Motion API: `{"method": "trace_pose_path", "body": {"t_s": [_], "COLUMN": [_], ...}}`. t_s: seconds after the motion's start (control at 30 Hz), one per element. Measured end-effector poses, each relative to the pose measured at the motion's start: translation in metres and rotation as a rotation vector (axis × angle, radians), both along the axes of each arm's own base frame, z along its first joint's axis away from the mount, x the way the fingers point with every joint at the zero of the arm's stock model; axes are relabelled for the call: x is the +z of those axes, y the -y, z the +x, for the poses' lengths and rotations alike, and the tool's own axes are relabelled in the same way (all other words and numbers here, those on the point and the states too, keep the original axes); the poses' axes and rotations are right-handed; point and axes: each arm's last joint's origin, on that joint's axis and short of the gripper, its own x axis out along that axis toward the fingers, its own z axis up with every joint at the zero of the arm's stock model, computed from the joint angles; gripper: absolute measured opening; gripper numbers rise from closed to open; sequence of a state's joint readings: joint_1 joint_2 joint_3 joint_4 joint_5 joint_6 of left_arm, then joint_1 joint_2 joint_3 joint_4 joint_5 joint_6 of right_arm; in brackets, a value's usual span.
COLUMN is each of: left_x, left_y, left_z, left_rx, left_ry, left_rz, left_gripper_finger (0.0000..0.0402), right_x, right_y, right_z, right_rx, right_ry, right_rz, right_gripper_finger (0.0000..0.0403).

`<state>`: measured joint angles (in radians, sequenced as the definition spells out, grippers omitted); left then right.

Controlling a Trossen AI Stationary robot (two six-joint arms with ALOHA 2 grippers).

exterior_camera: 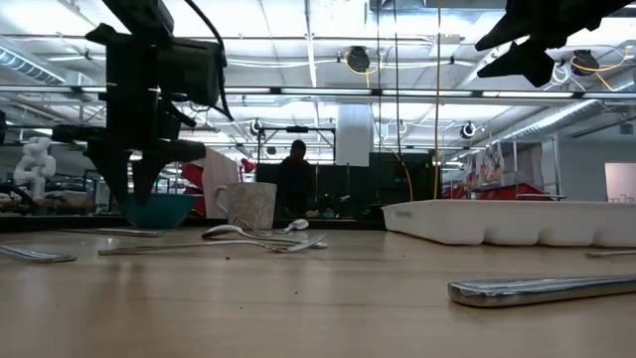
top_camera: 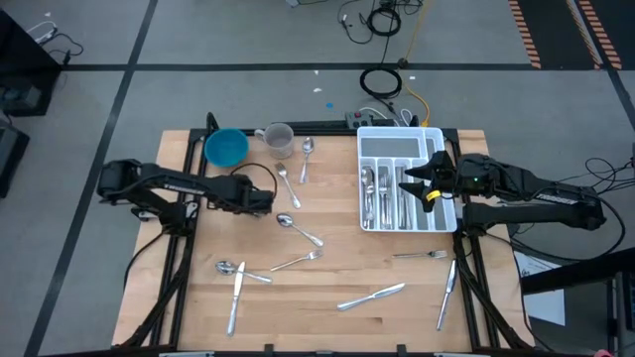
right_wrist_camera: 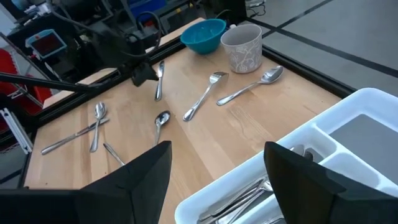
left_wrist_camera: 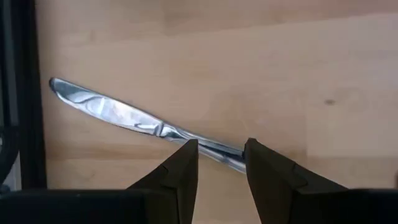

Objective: Sort silverware
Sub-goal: Put the table knife in the silverware tray

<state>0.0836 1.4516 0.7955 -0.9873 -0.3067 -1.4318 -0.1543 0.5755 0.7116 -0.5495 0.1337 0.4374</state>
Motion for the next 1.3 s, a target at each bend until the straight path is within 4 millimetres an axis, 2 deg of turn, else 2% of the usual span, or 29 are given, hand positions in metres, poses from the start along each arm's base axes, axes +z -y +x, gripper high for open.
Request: {"method": "trace_pose_path", "body": {"t_s": [0.23, 0.33, 0.47, 0.7, 0.97, 1.03, 1.2, 1.3], "left_x": [-0.004, -0.004, -0.004, -0.013, -0.036, -0.038, -0.042, -0.043], "left_y": [-0.005, -0.005, -0.005, -0.003, -0.009, -0.011, -0.015, -0.017], "left_z": [0.0, 0.0, 0.001, -0.011, -0.018, -0.017, -0.006, 0.013], "left_rx": [0.133, 0.235, 0.27, 0.371, 0.364, 0.316, 0.28, 0.193], "left_ry": [0.017, 0.047, 0.062, 0.013, 0.094, 0.112, 0.19, 0.34], "left_rz": [-0.083, -0.07, -0.073, -0.059, 0.065, 0.074, 0.051, 0.036], "left_gripper_finger": [0.0136, 0.0136, 0.0136, 0.0136, 0.0136, 0.0136, 0.0136, 0.0136], "right_x": [0.0, 0.0, 0.0, 0.0, -0.001, 0.0, -0.001, -0.001], "right_y": [0.0, 0.0, 0.0, 0.0, -0.001, -0.001, -0.001, -0.001], "right_z": [0.0, 0.0, 0.0, 0.0, 0.0, 0.0, 0.0, 0.0], "right_rx": [-0.001, -0.001, -0.001, 0.001, 0.023, 0.023, 0.023, 0.023], "right_ry": [0.005, 0.005, 0.005, 0.004, 0.003, 0.003, 0.003, 0.003], "right_rz": [0.023, 0.023, 0.024, 0.025, 0.035, 0.035, 0.035, 0.035], "right_gripper_finger": [0.0247, 0.0247, 0.0247, 0.0247, 0.0247, 0.0247, 0.0247, 0.0247]}}
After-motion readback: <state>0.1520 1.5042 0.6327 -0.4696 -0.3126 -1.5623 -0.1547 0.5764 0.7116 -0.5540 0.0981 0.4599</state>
